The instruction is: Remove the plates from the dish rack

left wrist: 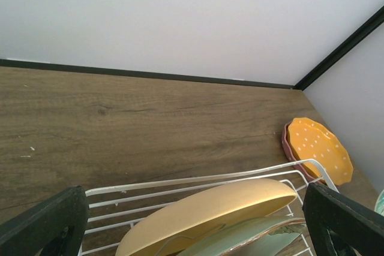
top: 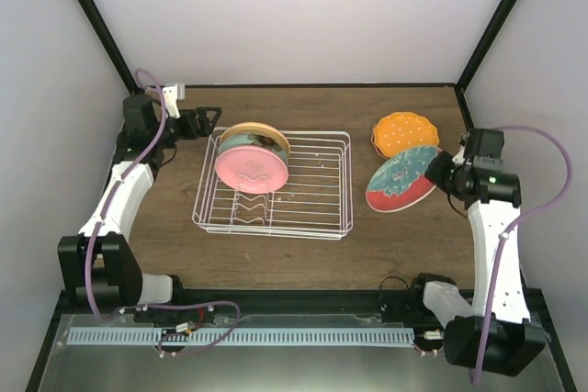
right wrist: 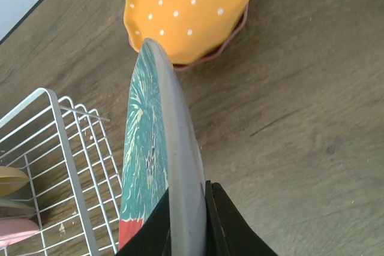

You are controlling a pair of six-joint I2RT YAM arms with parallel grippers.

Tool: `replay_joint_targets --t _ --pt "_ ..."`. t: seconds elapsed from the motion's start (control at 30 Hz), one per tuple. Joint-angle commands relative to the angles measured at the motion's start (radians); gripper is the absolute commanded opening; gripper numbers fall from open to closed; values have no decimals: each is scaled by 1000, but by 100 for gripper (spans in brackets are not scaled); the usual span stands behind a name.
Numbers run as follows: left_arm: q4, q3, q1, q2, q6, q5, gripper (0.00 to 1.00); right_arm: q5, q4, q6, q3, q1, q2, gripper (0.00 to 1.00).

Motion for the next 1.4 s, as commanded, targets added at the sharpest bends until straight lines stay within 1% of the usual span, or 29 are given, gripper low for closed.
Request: replay_joint_targets --t 0.0,0.13,0.33,0.57,0.73,0.93,1.07,1.37 --pt "28 28 -6 24 9 23 100 -67 121 98 -80 -2 -74 1" --pt "32 36 -6 40 8 27 100 -88 173 126 -198 -2 -84 1" --pt "33 36 -7 46 11 26 100 -59 244 142 -321 -2 -89 1" --pt "35 32 -6 52 2 27 100 -56 346 152 -391 -2 -44 1" --pt "33 35 -6 50 8 23 100 -60 376 144 -439 -2 -18 17" --pt "24 26 -7 43 7 23 100 -57 385 147 -494 -2 -36 34" --pt "21 24 -6 41 8 26 100 -64 393 145 -504 -3 -38 40" --pt "18 18 -6 33 14 30 100 -62 385 145 -502 -3 19 42"
